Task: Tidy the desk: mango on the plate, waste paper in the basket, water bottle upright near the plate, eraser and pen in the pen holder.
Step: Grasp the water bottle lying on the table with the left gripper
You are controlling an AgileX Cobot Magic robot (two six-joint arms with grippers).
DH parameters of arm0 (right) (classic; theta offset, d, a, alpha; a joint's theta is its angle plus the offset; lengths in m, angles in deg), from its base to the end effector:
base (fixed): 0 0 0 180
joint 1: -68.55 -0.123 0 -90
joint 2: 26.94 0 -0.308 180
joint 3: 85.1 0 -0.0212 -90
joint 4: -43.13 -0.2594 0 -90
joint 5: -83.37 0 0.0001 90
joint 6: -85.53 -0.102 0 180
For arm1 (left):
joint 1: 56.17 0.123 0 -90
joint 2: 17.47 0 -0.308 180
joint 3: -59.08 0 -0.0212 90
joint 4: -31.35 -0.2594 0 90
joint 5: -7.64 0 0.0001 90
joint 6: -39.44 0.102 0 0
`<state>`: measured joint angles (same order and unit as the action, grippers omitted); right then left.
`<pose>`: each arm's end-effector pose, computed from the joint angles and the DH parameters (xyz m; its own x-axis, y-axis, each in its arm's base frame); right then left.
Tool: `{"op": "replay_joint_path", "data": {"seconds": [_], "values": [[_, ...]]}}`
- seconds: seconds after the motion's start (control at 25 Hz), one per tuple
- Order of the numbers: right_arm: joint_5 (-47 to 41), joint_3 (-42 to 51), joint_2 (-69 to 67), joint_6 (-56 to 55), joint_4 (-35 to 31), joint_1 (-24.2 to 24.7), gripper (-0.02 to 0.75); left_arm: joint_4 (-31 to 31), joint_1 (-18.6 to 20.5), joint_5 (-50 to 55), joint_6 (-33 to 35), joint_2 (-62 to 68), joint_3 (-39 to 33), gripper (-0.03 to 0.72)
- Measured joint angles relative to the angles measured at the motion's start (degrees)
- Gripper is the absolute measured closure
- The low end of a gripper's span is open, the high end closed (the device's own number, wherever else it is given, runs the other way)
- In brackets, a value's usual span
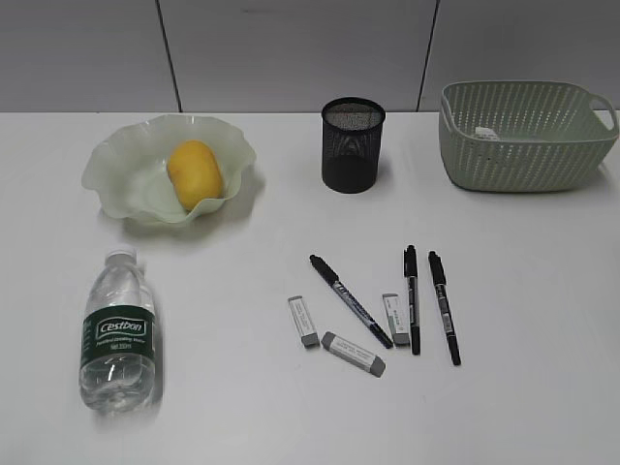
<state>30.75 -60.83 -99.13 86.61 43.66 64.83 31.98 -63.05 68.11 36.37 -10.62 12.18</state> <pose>0.2178 0.0134 0.3206 -0.8543 -0.0801 -0.5136 -0.0820 0.9965 -0.0189 -0.0162 0.0010 0.2883 -0.4141 -0.0094 -0.9102 0.1042 0.9929 -0.0577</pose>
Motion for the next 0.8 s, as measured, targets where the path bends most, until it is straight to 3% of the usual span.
{"op": "replay_joint_path", "data": {"seconds": [0.44, 0.8], "values": [[-9.3, 18.2, 46.6, 3.7, -1.4, 0.0, 0.353, 0.3, 0.0, 0.0, 0.0, 0.0, 0.0, 0.356], [-7.9, 24.1, 65.3, 5.3, -5.0, 0.0, 0.353, 0.5, 0.1, -0.1, 0.0, 0.0, 0.0, 0.361]]}}
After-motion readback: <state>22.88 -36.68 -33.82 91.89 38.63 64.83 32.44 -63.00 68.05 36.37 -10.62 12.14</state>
